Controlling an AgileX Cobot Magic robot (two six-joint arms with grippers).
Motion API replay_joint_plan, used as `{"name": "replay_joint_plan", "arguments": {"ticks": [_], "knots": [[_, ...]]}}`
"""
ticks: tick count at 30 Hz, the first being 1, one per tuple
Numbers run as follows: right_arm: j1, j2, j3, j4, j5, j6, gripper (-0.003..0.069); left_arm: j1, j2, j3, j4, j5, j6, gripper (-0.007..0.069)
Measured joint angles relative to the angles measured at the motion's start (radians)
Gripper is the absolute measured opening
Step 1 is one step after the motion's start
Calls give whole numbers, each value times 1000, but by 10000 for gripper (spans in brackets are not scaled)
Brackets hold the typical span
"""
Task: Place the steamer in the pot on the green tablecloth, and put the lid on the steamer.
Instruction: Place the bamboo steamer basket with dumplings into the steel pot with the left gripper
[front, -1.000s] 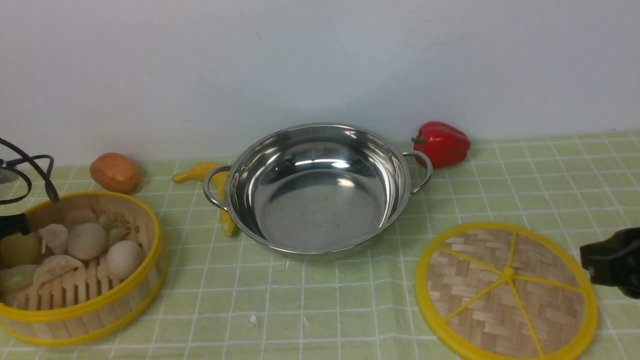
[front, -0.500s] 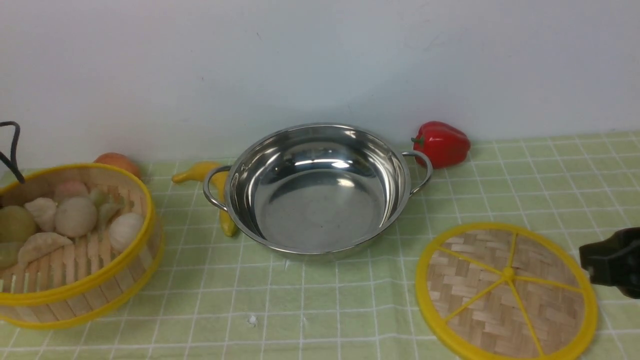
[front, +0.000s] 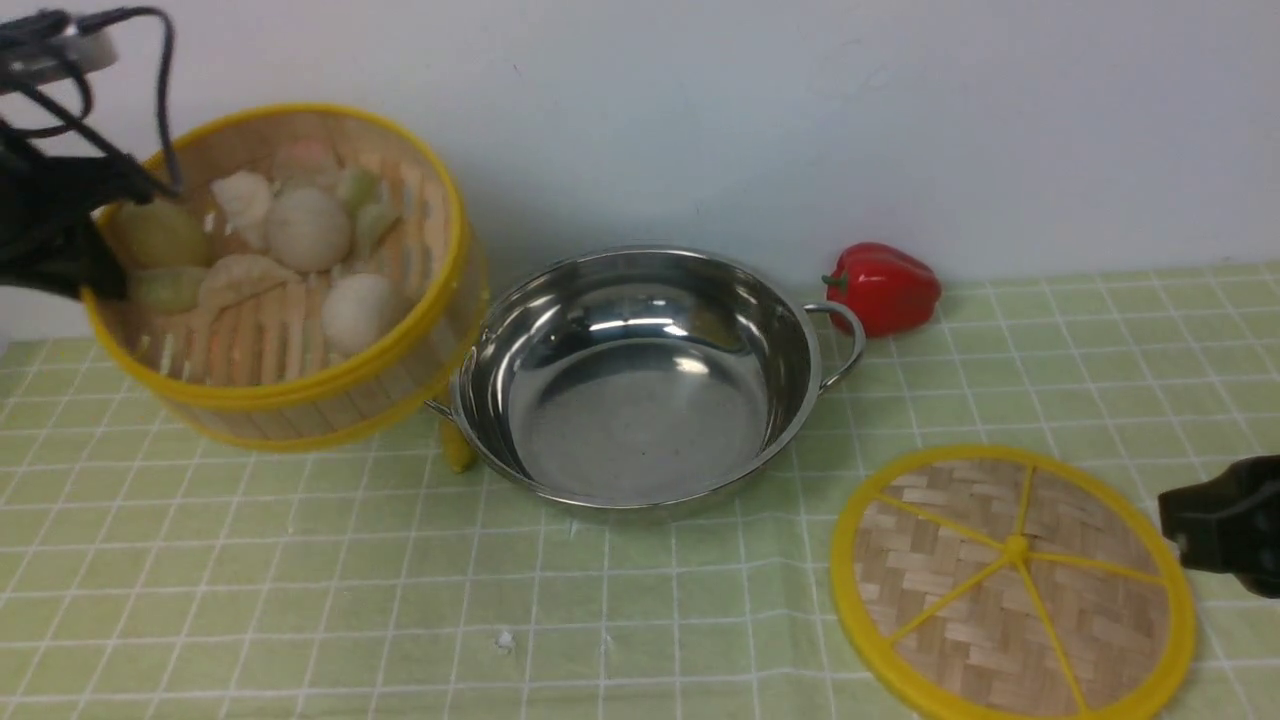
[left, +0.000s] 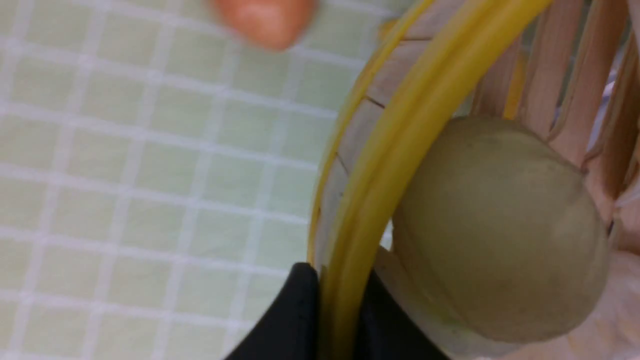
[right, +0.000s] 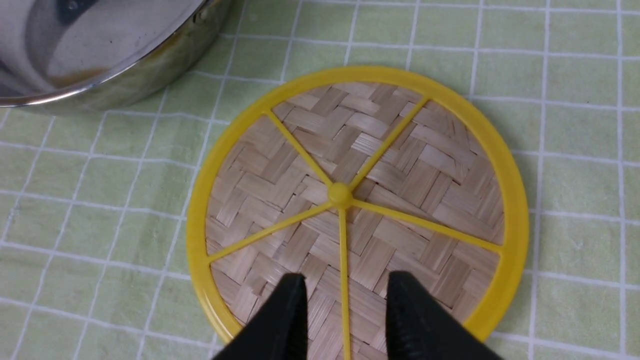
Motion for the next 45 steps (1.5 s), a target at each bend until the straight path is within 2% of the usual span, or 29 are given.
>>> {"name": "replay_joint_plan", "arguments": {"ticks": [1,6,13,23,35,40,45], "knots": [[0,0,0,0,0,0,242,-8,4,-10,0,0,-2,51],[0,0,0,0,0,0,242,-178,156,-153,-14,4,-52,51],[0,0,0,0,2,0,242,-289,348,-318,-7,6,-92,51],[0,0,0,0,2,0,242,-340,506,-392,17,4,-113,51],[0,0,0,0,3,0,242,-344,539,-394,36,3,-130,57],[0,0,0,0,3,0,242,-344,539,-397,20,3,-129,114],[0,0,0,0,12,0,242,-344,522,-400,5,-4,-130,253]]}}
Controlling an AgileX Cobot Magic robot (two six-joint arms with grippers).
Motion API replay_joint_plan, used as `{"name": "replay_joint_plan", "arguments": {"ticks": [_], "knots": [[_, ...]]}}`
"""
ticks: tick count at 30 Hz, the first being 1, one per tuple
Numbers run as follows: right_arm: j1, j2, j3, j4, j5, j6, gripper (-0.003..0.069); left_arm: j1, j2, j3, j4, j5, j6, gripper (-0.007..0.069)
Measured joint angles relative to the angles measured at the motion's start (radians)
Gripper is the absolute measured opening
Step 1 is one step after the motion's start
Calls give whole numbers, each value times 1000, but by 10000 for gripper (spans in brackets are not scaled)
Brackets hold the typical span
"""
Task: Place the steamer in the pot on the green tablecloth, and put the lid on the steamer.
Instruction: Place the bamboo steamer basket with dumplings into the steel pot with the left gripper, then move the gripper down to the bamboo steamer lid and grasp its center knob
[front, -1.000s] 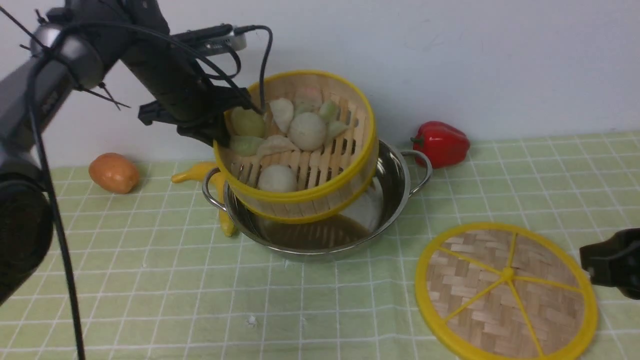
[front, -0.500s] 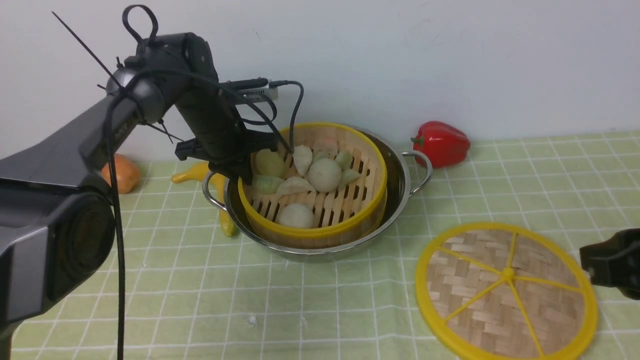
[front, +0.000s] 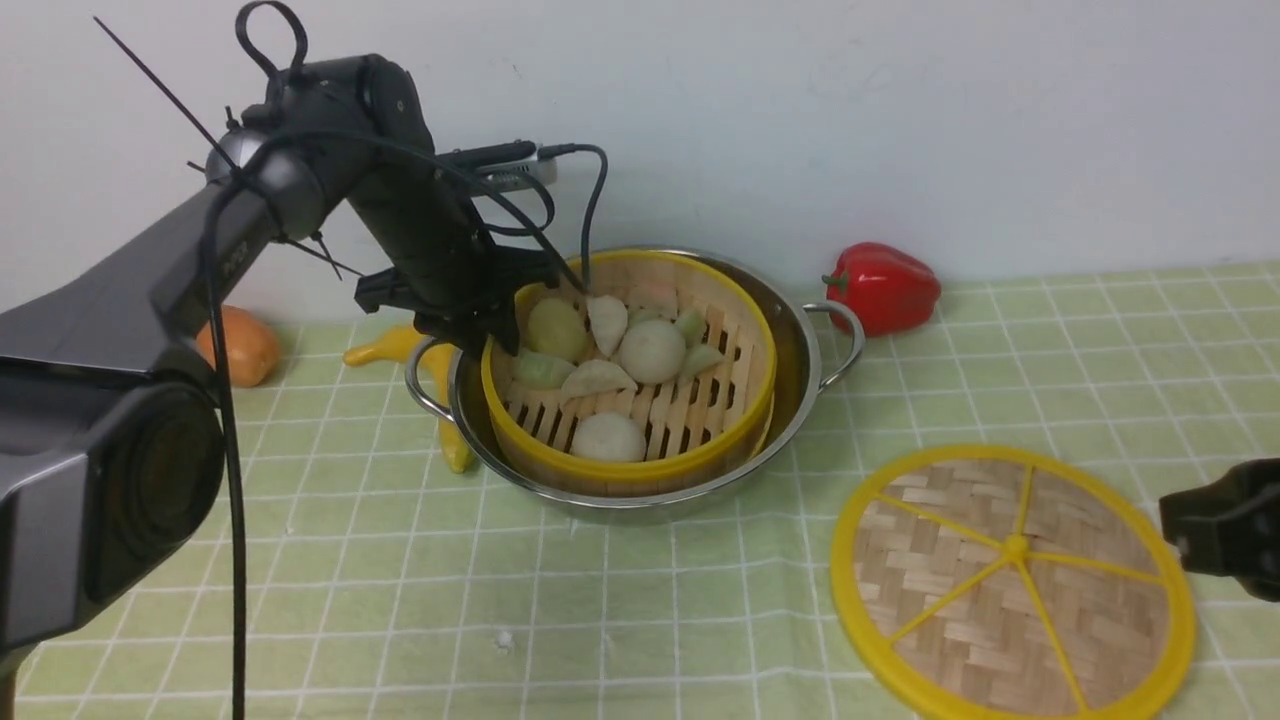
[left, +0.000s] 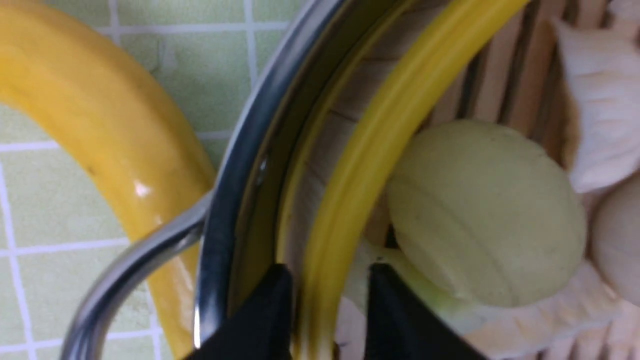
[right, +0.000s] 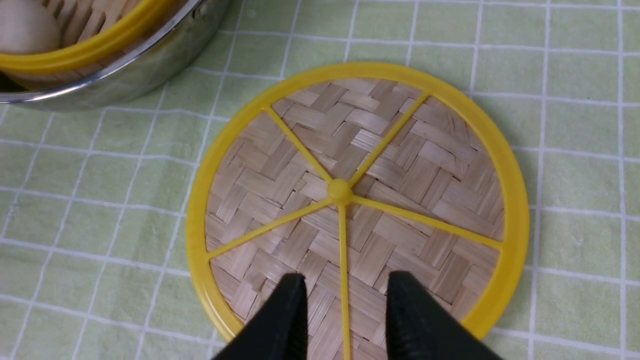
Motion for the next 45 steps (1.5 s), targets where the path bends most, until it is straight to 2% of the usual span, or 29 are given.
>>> {"name": "replay_joint_plan", "arguments": {"ticks": [5,8,9,11,12,13,14,15,17,20,22,24,25,28,31,32,33,34,35,37,40,45], "knots": [[0,0,0,0,5,0,242,0,-45,-12,0,2,1,384],[0,0,-1,16,-2,0,242,0,-84,-17,0,0,1,412],[0,0,-1,41,-8,0,242,0,-105,-17,0,0,2,421],[1,0,-1,189,-26,-59,242,0,-179,-17,-3,2,4,425],[4,0,-1,203,-26,-79,242,0,-184,-17,-4,2,4,425],[23,0,-1,354,-27,-199,242,0,-234,-17,-12,2,14,407],[44,0,-1,427,-25,-262,242,0,-260,-17,-16,2,21,391],[85,0,-1,551,-18,-372,242,0,-312,-17,-20,3,38,344],[156,0,-1,701,-13,-503,242,0,-387,-17,-23,3,57,247],[216,0,-1,769,-17,-554,242,0,-489,-4,-23,3,93,105],[225,0,-1,766,-21,-550,242,0,-535,11,-23,3,113,52],[229,2,-2,732,-34,-518,242,0,-625,48,-23,3,163,-1],[229,16,-14,654,-42,-463,242,0,-702,94,-23,0,204,-20],[229,70,-71,458,-42,-336,242,0,-883,240,-26,-1,274,-23],[229,172,-174,209,-3,-149,242,0,-1056,426,-26,-1,313,-23],[229,180,-174,209,2,-137,242,0,-1068,441,-26,-2,315,-23],[229,245,-242,78,45,-33,242,0,-1175,568,-26,-2,334,-23],[229,288,-286,1,79,29,242,0,-1235,671,-26,-24,346,-23],[229,297,-303,-28,86,41,242,0,-1235,688,-26,-30,346,-23],[229,413,-395,-169,181,149,242,0,-1386,895,-35,-132,368,-23],[229,530,-465,-260,254,197,242,0,-1559,1104,-52,-246,377,-23],[229,708,-491,-296,292,212,242,0,-1818,1403,-74,-346,386,-23]]}}
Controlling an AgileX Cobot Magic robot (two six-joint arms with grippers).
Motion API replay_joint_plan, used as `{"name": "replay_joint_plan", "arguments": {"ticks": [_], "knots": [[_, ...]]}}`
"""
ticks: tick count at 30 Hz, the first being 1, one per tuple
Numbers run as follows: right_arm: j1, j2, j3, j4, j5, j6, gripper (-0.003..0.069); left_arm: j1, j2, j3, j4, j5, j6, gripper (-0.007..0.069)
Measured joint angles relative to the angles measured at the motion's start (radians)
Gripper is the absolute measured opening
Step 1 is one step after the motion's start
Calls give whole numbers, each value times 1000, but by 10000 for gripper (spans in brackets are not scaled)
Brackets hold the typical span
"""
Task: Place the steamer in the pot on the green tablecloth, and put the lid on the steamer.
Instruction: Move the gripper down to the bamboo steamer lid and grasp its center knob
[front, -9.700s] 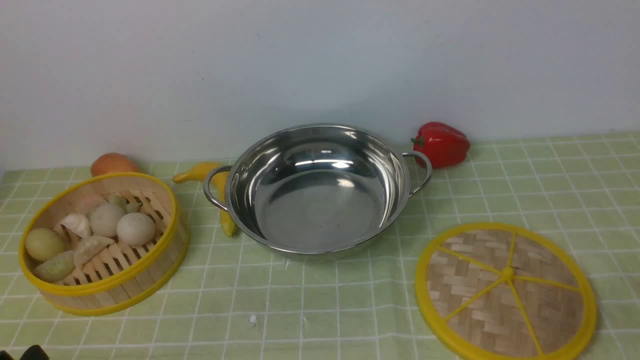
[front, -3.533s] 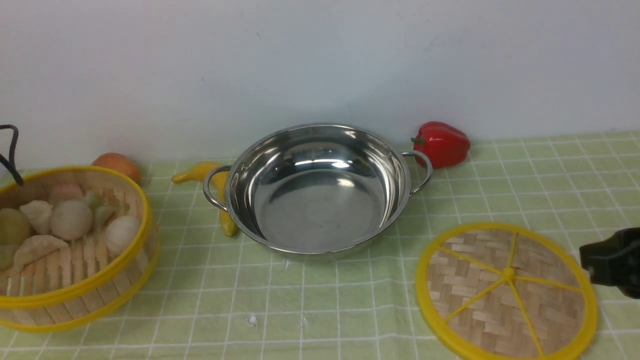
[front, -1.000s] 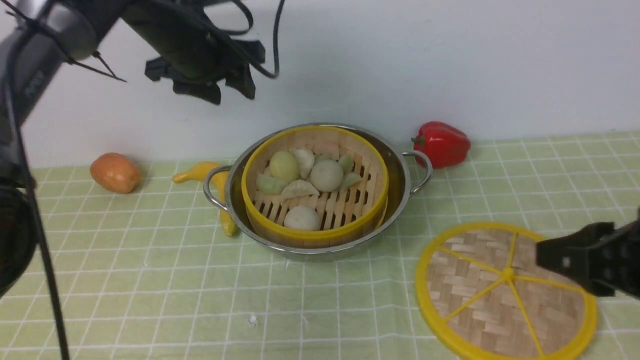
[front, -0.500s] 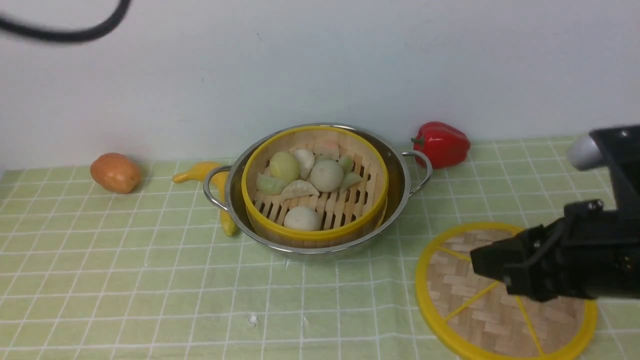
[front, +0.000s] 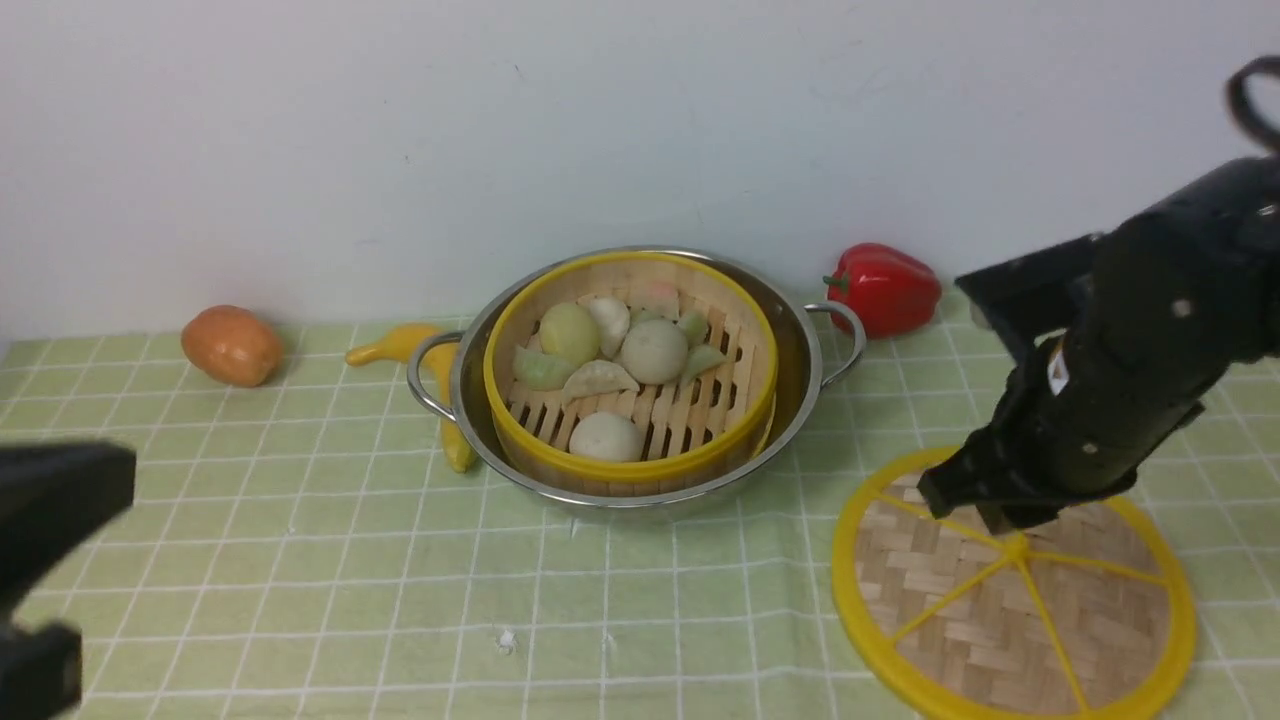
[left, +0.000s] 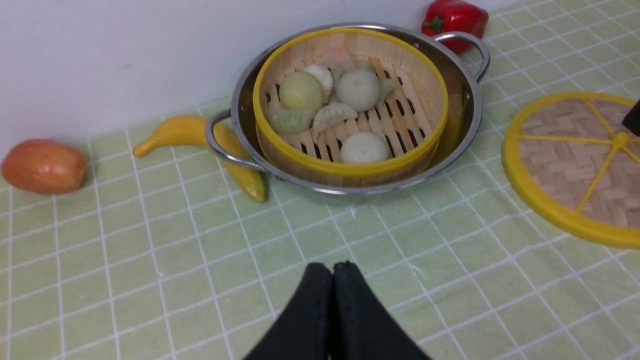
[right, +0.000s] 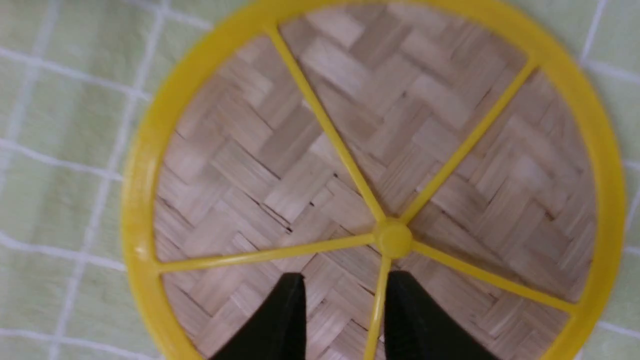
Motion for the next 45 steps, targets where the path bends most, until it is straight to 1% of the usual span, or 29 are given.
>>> {"name": "replay_joint_plan", "arguments": {"ticks": [1,4,8,21,26,28,31,33,37,39,42,43,45], "knots": [[0,6,0,-1,0,0,242,0,0,7,0,-1,0,-23],[0,74,0,-32,-1,29,242,0,-120,93,-1,-9,0,-23],[0,89,0,-79,-4,74,242,0,-179,109,-4,-2,-3,-23],[0,89,-3,-108,-46,93,242,0,-186,110,-24,35,-4,-22],[0,137,-7,-122,-46,93,242,0,-186,110,-24,38,-4,-22],[0,146,-7,-122,-49,95,235,0,-186,110,-24,39,-4,-22],[0,146,-8,-134,-52,97,140,0,-186,110,-25,40,-4,-22],[0,141,-8,-135,-52,98,146,0,-186,110,-26,40,-4,-22],[0,101,-29,-129,1,97,146,0,-186,110,-26,41,-4,-22],[0,44,-86,-129,102,81,146,0,-186,110,-26,42,-4,-22],[0,-19,-197,-128,206,64,146,0,-186,110,-26,42,-4,-22],[0,-26,-206,-127,216,62,146,0,-186,110,-26,42,-4,-22],[0,-46,-319,-98,246,22,146,0,-186,110,-26,43,-4,-22]]}}
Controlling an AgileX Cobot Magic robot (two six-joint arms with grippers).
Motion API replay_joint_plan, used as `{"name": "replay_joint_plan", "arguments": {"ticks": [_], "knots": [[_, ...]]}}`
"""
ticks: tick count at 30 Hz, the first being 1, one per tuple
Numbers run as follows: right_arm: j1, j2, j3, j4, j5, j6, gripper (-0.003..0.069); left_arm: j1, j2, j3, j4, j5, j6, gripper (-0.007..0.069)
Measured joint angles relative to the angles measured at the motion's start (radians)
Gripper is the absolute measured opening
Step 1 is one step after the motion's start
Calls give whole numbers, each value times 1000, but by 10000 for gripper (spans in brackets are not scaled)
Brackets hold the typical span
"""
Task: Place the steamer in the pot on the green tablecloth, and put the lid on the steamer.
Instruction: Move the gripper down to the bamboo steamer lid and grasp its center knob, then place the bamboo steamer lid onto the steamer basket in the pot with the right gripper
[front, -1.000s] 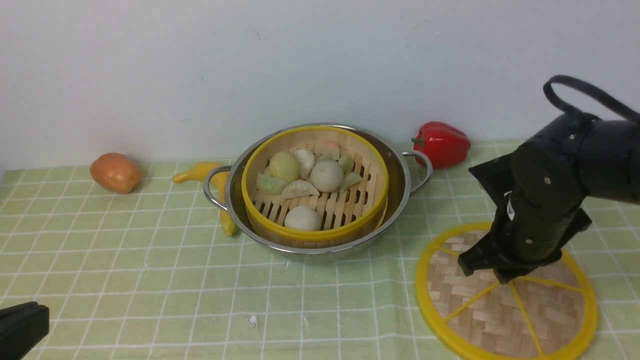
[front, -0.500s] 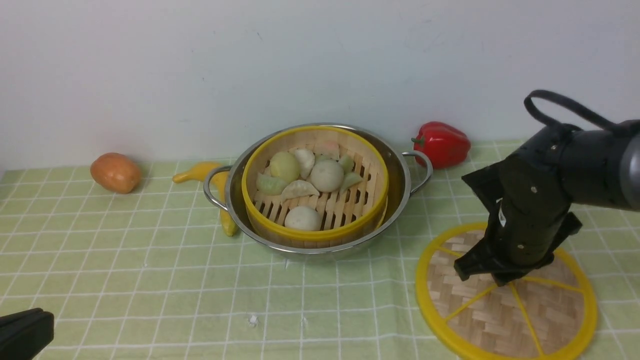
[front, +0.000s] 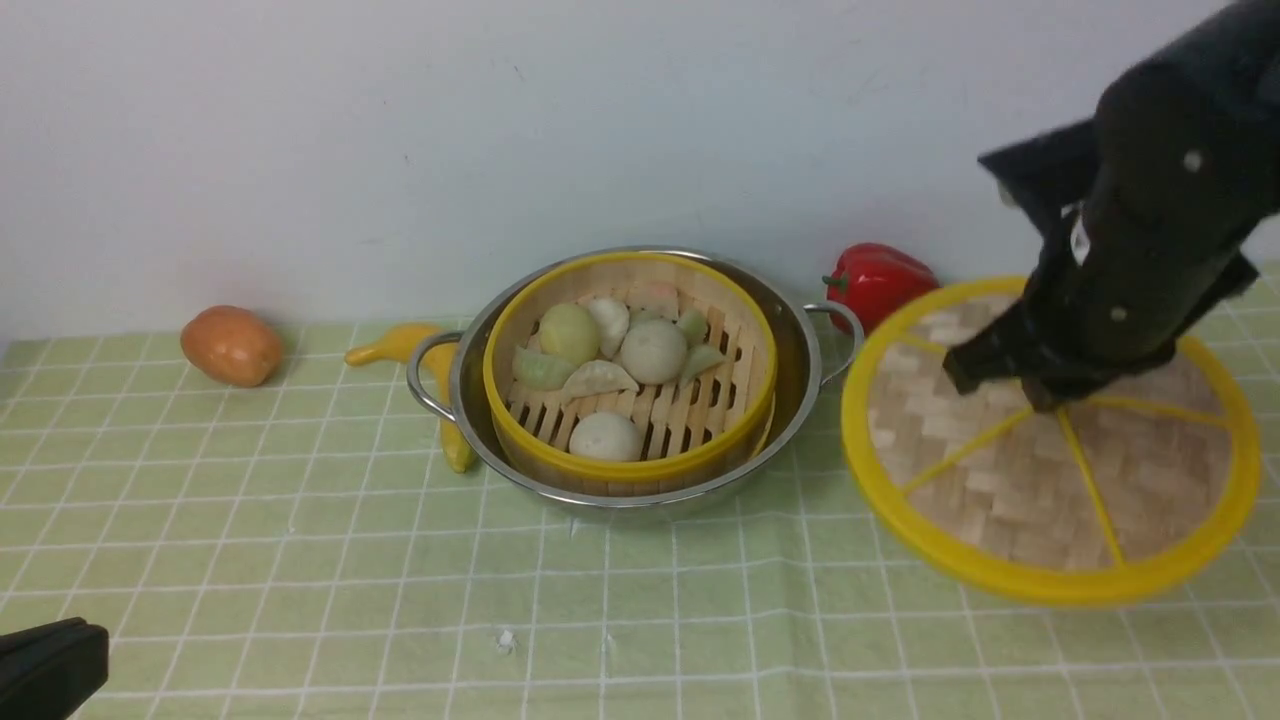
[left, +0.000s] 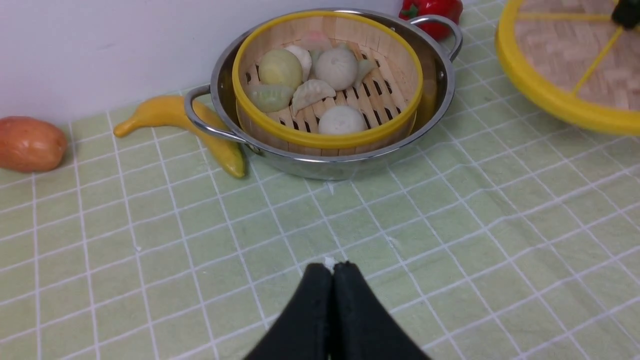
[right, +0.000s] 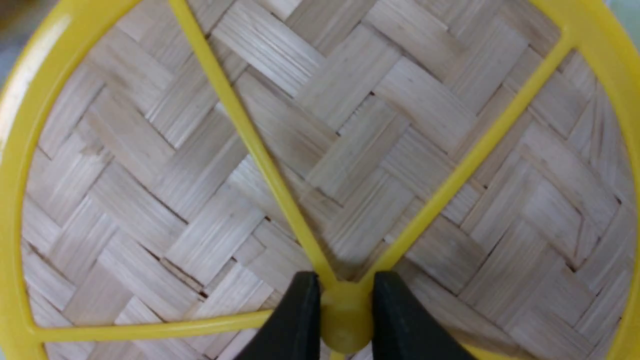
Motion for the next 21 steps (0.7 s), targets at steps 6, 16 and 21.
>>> {"name": "replay_joint_plan", "arguments": {"ticks": [6,16,21], "knots": [[13,110,-275,208,-40,-108,146,0,0,0,0,3,0,-22],[100,507,-698,267,3,-128,146,0,0,0,0,20,0,-22],[120,651,-877,265,18,-145,146,0,0,0,0,21,0,-22]]}}
